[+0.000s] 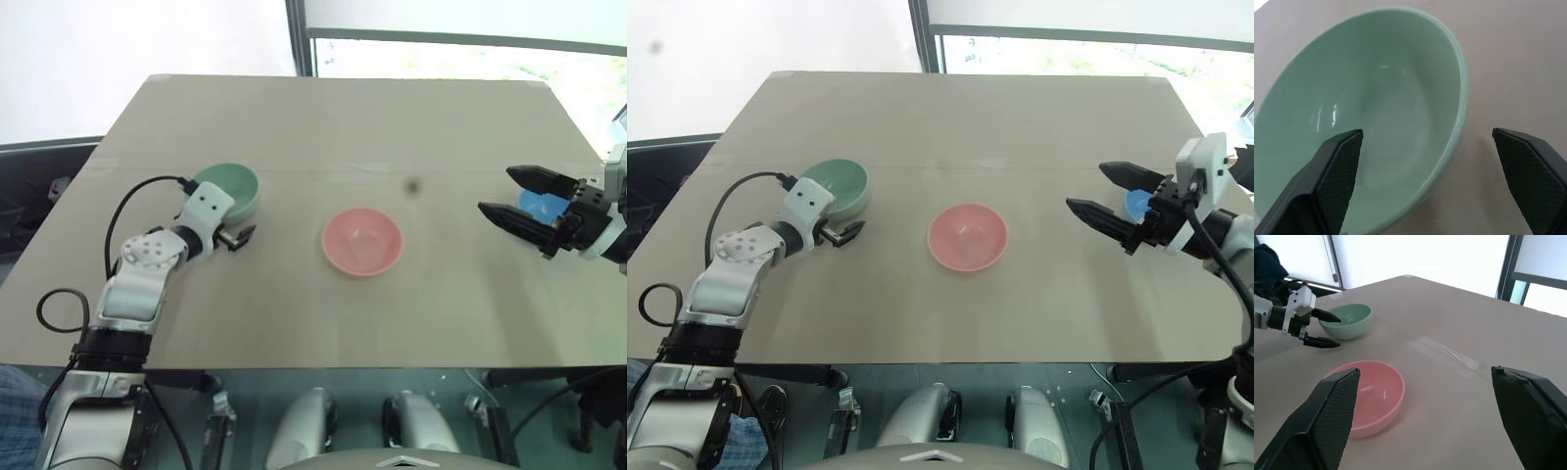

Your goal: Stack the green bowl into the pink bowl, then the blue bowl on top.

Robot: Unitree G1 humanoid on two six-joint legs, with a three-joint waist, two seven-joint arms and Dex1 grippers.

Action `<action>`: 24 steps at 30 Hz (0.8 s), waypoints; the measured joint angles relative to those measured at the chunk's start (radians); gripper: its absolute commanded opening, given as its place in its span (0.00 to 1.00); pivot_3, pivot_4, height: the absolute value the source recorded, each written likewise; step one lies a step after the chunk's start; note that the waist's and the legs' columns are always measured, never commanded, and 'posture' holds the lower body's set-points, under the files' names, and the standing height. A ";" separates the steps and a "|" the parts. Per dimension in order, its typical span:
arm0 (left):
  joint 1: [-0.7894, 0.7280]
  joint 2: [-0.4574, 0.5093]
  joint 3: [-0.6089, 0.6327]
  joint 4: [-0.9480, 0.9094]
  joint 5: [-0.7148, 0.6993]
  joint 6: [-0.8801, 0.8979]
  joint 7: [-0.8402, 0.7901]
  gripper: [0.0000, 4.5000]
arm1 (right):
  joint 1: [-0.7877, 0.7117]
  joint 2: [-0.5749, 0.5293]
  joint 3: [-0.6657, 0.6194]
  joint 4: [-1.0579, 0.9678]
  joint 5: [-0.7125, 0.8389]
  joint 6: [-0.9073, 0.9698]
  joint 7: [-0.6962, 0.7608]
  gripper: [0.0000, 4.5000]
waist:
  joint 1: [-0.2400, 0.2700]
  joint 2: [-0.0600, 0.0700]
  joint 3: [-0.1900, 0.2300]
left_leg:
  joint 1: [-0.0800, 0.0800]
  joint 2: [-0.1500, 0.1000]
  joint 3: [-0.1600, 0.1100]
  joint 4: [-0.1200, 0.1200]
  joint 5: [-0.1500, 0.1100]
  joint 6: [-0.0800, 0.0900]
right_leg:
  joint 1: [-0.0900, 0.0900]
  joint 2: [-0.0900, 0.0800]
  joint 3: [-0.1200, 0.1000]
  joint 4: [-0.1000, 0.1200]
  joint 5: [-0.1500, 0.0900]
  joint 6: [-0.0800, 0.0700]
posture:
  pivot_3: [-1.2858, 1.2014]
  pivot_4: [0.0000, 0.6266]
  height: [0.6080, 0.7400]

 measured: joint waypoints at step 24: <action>-0.080 -0.002 -0.027 0.107 0.049 -0.044 -0.073 0.01 | 0.094 -0.094 -0.005 -0.039 0.164 -0.068 -0.029 1.00 | 0.000 -0.001 0.000 | 0.000 0.000 0.000 0.003 0.000 0.001 | 0.000 0.000 0.000 0.001 0.000 0.000 | 0.52 0.24 1.00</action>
